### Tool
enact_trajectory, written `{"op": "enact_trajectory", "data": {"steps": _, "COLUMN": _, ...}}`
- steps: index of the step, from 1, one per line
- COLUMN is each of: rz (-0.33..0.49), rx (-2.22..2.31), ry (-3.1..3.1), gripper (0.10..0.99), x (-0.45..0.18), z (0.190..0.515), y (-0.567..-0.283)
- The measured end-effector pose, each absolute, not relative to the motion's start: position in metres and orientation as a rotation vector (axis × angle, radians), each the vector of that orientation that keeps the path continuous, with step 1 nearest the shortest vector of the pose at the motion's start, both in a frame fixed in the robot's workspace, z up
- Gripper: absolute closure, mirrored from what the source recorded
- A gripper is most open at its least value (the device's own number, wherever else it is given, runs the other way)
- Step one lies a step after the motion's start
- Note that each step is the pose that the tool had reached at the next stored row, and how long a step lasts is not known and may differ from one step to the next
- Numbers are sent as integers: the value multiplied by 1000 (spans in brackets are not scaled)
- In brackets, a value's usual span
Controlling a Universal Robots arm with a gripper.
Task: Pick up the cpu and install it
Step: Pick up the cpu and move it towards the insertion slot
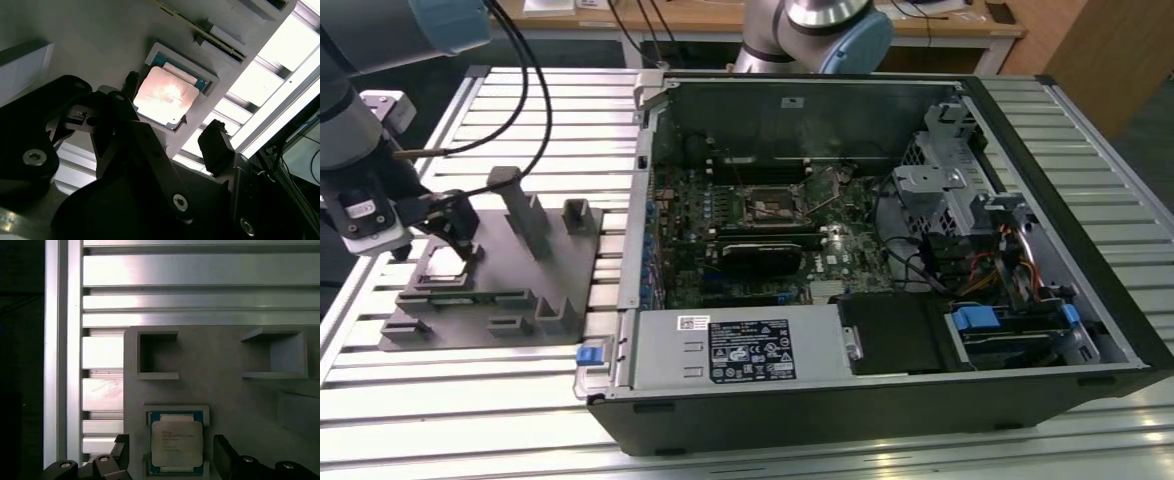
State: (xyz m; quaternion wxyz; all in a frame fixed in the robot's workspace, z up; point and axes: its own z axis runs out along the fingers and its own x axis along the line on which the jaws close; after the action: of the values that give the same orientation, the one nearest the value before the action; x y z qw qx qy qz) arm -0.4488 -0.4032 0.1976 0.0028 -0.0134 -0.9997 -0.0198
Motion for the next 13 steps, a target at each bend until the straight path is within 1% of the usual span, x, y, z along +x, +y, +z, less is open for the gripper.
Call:
{"op": "enact_trajectory", "data": {"steps": 4, "rz": -62, "rx": -42, "ry": -3135, "gripper": 325, "x": -449, "z": 191, "y": -403}}
{"op": "enact_trajectory", "data": {"steps": 6, "rz": -62, "rx": -42, "ry": -3135, "gripper": 341, "x": -449, "z": 189, "y": -403}}
{"op": "enact_trajectory", "data": {"steps": 7, "rz": -62, "rx": -42, "ry": -3135, "gripper": 400, "x": -449, "z": 188, "y": -403}}
{"op": "enact_trajectory", "data": {"steps": 8, "rz": -62, "rx": -42, "ry": -3135, "gripper": 400, "x": -449, "z": 188, "y": -403}}
{"op": "enact_trajectory", "data": {"steps": 9, "rz": -62, "rx": -41, "ry": -3135, "gripper": 467, "x": -449, "z": 187, "y": -403}}
{"op": "enact_trajectory", "data": {"steps": 13, "rz": -60, "rx": -41, "ry": -3135, "gripper": 467, "x": -448, "z": 186, "y": -403}}
